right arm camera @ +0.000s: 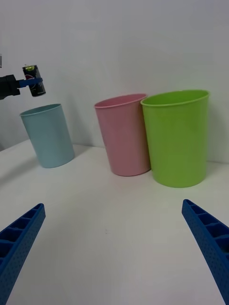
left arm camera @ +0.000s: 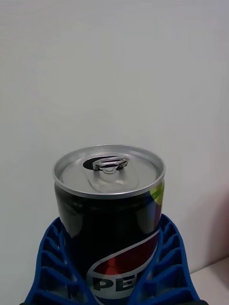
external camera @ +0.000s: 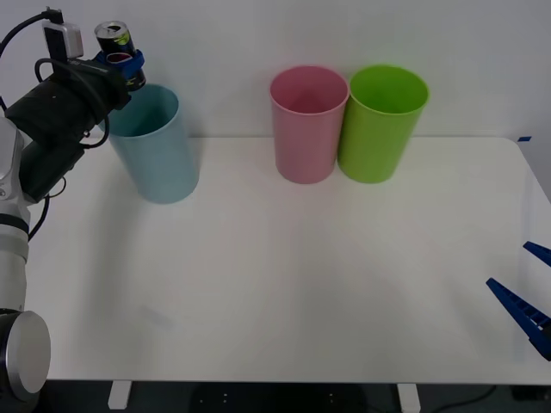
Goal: Grasp the object on the table and drop it into the matching bin: aluminum can to the light blue bin, PET bottle to the pink bin.
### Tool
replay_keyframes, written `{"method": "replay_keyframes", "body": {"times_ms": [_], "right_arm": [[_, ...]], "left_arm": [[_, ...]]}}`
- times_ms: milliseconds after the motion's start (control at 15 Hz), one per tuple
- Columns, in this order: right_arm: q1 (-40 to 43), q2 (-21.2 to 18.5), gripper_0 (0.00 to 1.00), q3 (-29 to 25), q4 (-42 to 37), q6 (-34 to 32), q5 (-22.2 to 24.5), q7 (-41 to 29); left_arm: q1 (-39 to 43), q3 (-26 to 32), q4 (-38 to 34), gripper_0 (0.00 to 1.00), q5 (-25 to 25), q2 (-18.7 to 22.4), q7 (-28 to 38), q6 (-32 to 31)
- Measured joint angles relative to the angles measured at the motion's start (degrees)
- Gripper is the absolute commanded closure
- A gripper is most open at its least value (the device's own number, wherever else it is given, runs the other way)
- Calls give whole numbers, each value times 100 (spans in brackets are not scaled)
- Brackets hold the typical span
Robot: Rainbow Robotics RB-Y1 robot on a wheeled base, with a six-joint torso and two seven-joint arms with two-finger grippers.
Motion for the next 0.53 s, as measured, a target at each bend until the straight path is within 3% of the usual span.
{"method": "replay_keyframes", "body": {"times_ms": [67, 533], "right_arm": [[0, 0, 0, 0, 0, 0, 0, 0], [0, 0, 0, 0, 0, 0, 0, 0]], "left_arm": [[0, 1, 0, 0, 0, 0, -5, 0], [76, 17, -5, 0, 280, 7, -40, -63]]}}
